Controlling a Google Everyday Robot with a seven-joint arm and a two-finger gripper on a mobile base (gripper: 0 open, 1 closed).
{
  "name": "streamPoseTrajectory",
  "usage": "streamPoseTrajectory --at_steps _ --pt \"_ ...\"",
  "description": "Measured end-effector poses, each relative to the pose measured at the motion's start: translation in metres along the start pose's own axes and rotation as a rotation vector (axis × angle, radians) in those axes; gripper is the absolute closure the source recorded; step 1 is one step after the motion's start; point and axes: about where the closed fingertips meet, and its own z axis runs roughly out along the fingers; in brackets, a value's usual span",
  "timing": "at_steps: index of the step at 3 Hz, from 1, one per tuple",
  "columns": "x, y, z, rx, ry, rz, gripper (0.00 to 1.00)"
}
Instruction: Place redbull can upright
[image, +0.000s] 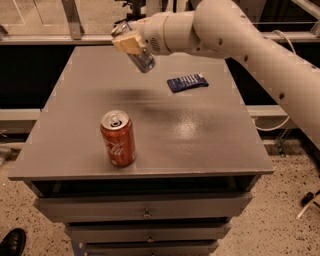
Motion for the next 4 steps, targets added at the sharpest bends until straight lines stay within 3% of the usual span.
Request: streamPoseTrajectory --at_steps 1,2,3,4 --pt "0.015 -0.007 -0.038 0.055 -0.124 0.078 1.0" --pt "0.048 -0.015 -0.088 0.11 -0.226 0.192 1.0" --pt "0.048 -0.015 -0.088 0.11 -0.226 0.192 1.0" --pt "0.06 -0.016 -0.101 0.124 -0.25 0.244 1.0"
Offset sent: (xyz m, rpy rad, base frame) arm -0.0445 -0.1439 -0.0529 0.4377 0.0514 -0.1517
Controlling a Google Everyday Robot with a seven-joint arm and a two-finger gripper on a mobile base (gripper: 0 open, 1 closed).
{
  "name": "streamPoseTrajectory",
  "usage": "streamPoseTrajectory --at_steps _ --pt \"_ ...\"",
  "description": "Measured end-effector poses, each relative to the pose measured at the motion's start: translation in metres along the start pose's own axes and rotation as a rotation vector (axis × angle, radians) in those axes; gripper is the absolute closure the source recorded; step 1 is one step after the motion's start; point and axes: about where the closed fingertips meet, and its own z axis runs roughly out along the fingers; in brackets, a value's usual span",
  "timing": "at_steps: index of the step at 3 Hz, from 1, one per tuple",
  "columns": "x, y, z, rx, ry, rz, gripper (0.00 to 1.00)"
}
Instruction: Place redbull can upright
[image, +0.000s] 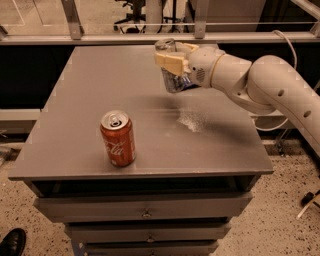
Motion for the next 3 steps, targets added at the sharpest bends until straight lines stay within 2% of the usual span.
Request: streamPoseTrajectory --at_steps 1,3 --pt "0.011 -0.011 -0.034 0.024 -0.014 0.065 1.0" --pt "0.028 -0.014 -0.06 0.033 -0.04 0.149 1.0"
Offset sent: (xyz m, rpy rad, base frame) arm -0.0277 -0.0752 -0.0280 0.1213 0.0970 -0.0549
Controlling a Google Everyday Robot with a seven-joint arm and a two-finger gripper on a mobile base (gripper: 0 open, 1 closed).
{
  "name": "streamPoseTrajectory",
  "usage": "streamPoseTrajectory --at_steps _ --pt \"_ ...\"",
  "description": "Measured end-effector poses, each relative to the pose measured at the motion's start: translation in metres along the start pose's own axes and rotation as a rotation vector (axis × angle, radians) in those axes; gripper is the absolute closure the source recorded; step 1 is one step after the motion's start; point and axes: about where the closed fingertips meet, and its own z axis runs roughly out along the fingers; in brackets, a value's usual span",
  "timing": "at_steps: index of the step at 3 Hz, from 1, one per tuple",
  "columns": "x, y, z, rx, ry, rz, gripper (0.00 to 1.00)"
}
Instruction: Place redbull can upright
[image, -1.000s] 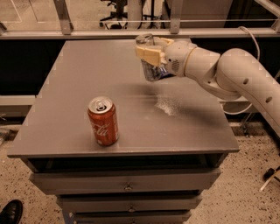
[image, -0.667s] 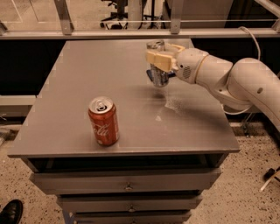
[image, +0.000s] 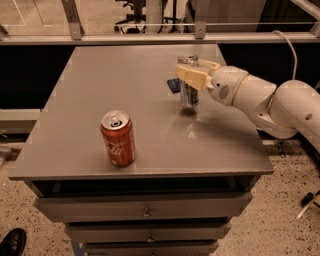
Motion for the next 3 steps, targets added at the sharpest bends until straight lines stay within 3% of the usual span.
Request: streamPoseTrajectory --at_steps 1,2,3 --pt "0.012 0.002 -0.005 -0.005 -0.021 0.042 1.0" --pt "0.024 0.004 -0.011 -0.012 -0.034 0.05 0.83" --pt "0.024 0.005 -0.013 -0.012 -0.035 0.049 0.52"
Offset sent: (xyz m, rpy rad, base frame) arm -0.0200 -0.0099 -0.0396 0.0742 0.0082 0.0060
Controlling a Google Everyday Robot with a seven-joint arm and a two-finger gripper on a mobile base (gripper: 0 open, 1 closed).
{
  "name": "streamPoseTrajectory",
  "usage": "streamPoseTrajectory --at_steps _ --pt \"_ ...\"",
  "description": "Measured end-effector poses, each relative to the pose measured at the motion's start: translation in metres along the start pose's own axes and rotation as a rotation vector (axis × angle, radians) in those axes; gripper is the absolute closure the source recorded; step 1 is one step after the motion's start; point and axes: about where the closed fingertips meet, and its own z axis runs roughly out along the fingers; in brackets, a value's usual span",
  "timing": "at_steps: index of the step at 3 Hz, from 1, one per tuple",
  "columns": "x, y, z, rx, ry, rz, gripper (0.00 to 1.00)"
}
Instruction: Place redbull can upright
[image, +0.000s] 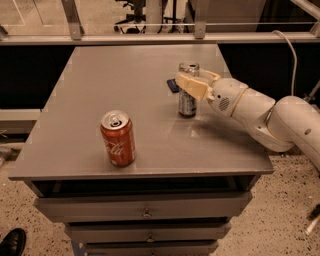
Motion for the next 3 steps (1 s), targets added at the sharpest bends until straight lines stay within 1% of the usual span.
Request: streamPoseTrajectory --at_steps 1,2,3 --pt "0.0 0.0 0.0 0.0 0.0 0.0 0.29" --pt "0.0 0.001 -0.014 -0.002 0.004 -0.019 0.05" --pt "-0.001 0.0 -0.029 0.006 0.012 -0.038 0.0"
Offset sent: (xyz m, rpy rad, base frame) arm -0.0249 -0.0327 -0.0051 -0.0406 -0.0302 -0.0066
